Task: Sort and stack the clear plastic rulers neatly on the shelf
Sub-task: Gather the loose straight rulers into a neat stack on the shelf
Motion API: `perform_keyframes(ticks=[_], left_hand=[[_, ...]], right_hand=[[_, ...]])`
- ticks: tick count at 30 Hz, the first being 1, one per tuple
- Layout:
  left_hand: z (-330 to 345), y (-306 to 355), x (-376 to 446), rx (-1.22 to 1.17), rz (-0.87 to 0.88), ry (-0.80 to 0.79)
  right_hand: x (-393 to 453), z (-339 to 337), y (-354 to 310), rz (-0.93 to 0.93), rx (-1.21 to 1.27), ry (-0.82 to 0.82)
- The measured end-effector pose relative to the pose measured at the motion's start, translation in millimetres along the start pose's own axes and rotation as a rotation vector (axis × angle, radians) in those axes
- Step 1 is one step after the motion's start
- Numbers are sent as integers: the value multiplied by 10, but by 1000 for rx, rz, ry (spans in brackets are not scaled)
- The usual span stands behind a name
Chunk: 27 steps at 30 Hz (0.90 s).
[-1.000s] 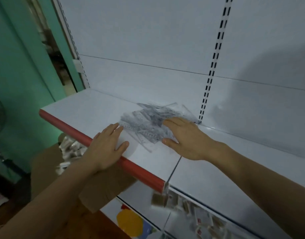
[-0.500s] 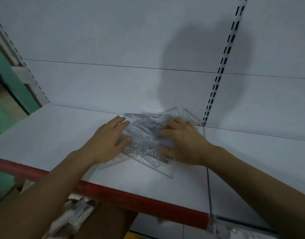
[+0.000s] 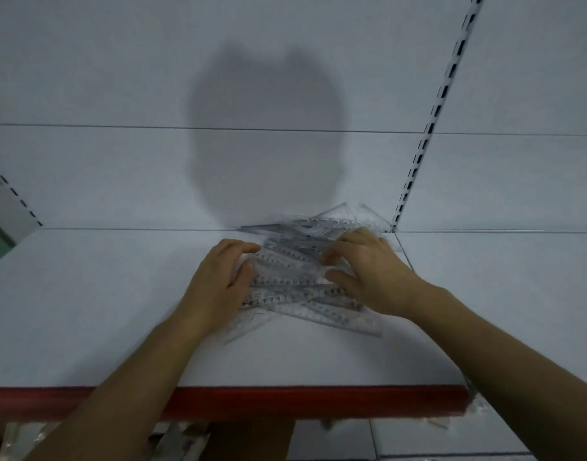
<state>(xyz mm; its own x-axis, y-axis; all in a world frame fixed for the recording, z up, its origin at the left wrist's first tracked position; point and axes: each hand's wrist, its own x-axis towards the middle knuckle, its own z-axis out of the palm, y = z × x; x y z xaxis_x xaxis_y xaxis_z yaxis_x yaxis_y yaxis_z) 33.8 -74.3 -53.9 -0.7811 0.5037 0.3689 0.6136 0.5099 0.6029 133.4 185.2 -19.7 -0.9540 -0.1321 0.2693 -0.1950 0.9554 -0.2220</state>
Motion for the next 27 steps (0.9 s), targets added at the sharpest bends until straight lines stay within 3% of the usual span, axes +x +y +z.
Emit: perform_keyframes(ticks=[5, 9, 13, 15, 17, 22, 27], left_hand=[[5, -35, -19, -31, 46, -31], [-22, 22, -34, -73, 130, 36], [-76, 104, -90, -157, 129, 164], [-104, 132, -106, -256, 66, 203], [-123, 128, -100, -306, 21, 255], [-88, 85, -80, -304, -2, 243], [-124, 79, -92, -305, 0, 274]], right_hand=[[-1, -14, -36, 42, 147, 57], [11, -129, -128, 59, 242, 166], [28, -89, -208, 252, 338, 450], [-4, -61, -203, 373, 401, 514], [-63, -12, -193, 387, 400, 426], [-130, 85, -277, 61, -11, -126], [-57, 19, -336, 40, -98, -115]])
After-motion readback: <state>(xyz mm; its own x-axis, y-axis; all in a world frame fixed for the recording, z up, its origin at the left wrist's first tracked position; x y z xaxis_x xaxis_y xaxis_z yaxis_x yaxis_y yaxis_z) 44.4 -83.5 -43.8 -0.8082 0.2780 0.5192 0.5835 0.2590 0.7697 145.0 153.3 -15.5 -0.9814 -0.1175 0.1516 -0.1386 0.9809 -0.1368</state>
